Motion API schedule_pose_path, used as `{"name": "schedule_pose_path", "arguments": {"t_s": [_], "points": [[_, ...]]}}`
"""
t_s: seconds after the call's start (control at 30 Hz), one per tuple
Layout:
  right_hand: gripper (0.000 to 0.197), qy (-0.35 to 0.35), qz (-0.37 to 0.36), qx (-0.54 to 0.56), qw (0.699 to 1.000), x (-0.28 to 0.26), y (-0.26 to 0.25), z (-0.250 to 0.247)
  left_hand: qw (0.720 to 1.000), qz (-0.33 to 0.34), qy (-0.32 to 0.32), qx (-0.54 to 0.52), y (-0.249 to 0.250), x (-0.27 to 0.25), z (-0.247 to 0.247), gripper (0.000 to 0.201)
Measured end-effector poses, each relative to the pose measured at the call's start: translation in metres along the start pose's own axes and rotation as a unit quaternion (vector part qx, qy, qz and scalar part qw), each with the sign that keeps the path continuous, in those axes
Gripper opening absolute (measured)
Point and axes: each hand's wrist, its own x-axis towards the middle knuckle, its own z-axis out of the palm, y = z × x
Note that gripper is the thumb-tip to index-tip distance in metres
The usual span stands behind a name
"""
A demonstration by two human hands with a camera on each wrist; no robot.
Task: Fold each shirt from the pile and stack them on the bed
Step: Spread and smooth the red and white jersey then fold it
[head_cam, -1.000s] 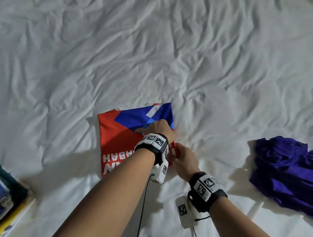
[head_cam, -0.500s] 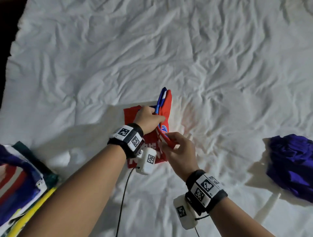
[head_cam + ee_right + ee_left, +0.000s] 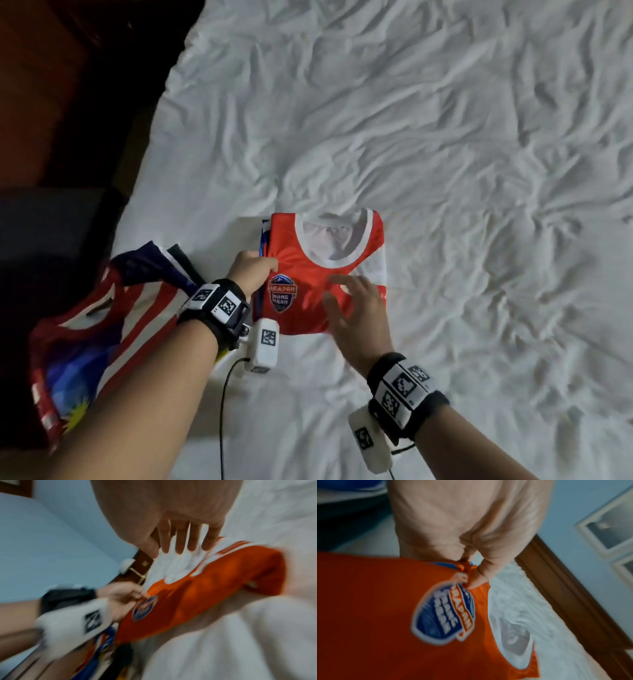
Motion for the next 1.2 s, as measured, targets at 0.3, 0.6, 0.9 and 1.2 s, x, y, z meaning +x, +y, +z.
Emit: {"name": "schedule_pose_path", "arguments": {"t_s": [0.3, 0.6, 0.9, 1.2], "points": [[0.054, -0.019, 0.305, 0.004, 0.952, 0.047, 0.086, -0.006, 0.991, -0.076, 0.067, -0.09, -0.057, 0.027, 0.017, 0.073], [0.03, 0.004, 0.319, 0.134, 0.938, 0.067, 0.054, -0.016, 0.993, -0.02, 0.114, -0.006, -0.066, 0.007, 0.034, 0.031], [0.063, -0.044, 0.358, -0.031, 0.932, 0.036, 0.087, -0.056, 0.993, -0.027, 0.087, 0.073, -0.091, -0.035, 0.042, 0.036], [0.027, -0.021, 0.32, 0.063, 0.945, 0.1, 0.09, -0.038, 0.987, -0.023, 0.135, 0.084, -0.069, 0.013, 0.045, 0.035]]}}
